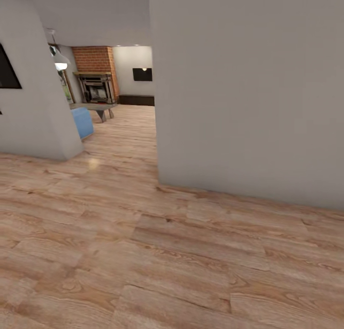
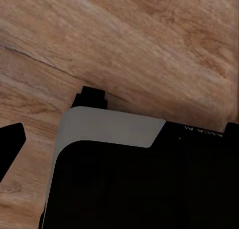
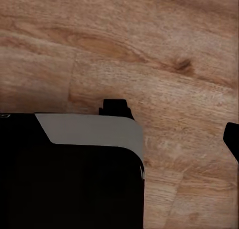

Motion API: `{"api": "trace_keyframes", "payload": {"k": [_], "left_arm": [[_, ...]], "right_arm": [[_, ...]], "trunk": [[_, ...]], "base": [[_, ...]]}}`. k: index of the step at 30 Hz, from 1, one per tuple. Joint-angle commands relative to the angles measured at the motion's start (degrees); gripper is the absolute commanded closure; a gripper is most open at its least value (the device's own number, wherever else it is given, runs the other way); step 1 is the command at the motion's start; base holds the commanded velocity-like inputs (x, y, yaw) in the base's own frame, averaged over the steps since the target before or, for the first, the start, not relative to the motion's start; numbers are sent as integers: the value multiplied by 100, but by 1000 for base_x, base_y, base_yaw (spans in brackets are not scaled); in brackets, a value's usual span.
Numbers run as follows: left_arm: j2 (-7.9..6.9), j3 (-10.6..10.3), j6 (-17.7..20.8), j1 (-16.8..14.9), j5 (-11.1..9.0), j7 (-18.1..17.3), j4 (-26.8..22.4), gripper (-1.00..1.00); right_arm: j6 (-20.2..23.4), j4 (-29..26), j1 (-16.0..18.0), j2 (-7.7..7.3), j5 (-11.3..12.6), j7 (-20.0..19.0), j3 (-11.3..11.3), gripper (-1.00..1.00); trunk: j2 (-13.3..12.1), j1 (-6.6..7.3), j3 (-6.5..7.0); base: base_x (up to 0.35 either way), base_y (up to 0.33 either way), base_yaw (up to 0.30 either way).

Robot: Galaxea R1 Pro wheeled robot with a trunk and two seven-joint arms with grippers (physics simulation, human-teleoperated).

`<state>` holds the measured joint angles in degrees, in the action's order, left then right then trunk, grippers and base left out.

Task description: Move the two storage containers from the living room to the garage. In the garage, place one container on the floor and stack the other container on top of it (either order is fine).

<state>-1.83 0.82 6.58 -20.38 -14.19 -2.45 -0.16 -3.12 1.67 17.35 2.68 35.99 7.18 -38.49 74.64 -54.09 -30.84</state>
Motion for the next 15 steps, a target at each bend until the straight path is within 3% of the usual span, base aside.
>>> {"api": "trace_keyframes", "payload": {"k": [1,15], "left_arm": [[-2,6,27,-4,-40,-19,-2,-100],[-2,6,27,-1,-40,-19,-2,-100]], "right_arm": [[-30,18,5,5,49,3,-44,-100],[-31,18,5,4,49,3,-44,-100]], "trunk": [[2,-3,-5],[2,-3,-5]], "base": [[322,0,255],[322,0,268]]}}
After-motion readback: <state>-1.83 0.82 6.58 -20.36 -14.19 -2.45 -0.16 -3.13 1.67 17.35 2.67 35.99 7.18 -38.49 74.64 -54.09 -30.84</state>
